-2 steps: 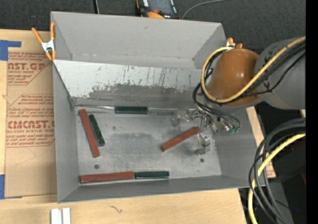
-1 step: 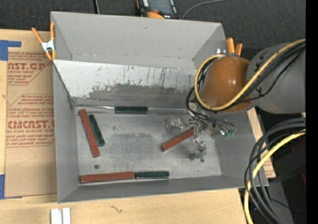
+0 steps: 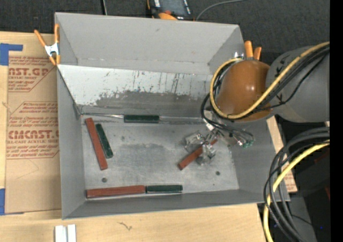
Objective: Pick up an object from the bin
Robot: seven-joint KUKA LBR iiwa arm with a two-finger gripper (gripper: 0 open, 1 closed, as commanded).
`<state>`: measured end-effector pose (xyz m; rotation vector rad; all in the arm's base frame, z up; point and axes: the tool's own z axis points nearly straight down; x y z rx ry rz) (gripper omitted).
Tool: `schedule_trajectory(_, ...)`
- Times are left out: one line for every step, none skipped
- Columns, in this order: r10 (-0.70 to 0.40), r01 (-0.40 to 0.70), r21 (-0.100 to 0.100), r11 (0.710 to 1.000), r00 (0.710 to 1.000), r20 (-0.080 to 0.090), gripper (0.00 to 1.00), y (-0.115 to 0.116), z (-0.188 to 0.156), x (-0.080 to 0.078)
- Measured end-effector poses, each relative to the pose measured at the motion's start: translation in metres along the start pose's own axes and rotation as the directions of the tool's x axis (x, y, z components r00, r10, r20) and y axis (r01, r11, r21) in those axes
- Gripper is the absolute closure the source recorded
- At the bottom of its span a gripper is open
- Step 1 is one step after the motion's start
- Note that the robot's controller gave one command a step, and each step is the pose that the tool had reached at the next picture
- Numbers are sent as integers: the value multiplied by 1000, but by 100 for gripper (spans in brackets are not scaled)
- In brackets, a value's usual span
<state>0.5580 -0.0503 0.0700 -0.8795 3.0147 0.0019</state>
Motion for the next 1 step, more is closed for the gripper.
schedule_trajectory(-15,15,6,1000,1000,6,100,4,-151,3)
